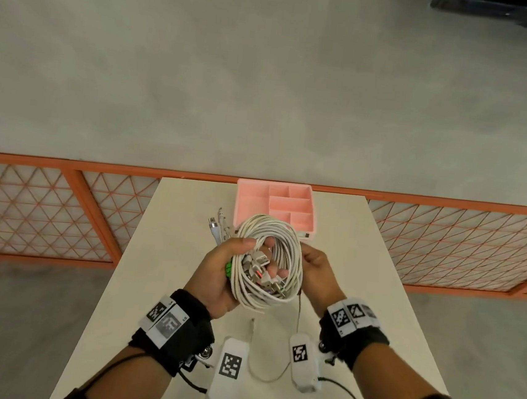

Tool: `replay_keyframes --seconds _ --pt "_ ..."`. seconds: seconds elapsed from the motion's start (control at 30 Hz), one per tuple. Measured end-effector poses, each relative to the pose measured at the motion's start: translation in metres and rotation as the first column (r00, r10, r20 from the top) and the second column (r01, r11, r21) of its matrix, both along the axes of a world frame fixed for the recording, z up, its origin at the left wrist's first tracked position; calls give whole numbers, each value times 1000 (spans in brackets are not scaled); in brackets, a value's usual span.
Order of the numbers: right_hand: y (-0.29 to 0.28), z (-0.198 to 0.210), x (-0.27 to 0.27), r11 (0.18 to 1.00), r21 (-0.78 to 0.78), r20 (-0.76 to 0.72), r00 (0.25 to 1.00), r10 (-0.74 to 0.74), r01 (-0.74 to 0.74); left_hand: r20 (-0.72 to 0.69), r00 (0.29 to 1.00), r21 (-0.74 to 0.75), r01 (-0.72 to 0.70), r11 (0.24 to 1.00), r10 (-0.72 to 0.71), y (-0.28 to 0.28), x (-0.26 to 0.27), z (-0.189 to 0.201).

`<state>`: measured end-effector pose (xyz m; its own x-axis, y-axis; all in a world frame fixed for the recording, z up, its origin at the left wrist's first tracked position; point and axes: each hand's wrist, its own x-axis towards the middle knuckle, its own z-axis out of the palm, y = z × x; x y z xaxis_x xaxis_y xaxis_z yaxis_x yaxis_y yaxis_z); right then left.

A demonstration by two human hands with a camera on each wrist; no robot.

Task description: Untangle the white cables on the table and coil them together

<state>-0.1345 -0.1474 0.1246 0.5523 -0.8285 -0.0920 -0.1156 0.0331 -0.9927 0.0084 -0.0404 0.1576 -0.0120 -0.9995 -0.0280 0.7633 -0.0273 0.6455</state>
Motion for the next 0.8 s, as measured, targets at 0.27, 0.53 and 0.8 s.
replay_keyframes --seconds 0.27,0.53,0.8 --pt "41 -20 2 957 -220 -243 961 133 -188 131 950 188 -303 934 282 -8 0 -12" --pt "62 11 1 661 -260 -664 628 407 -704 586 630 39 -650 759 510 -14 13 -35" --pt "14 108 17 634 -337 -615 673 411 -695 487 835 156 -373 915 257 12 1 -46"
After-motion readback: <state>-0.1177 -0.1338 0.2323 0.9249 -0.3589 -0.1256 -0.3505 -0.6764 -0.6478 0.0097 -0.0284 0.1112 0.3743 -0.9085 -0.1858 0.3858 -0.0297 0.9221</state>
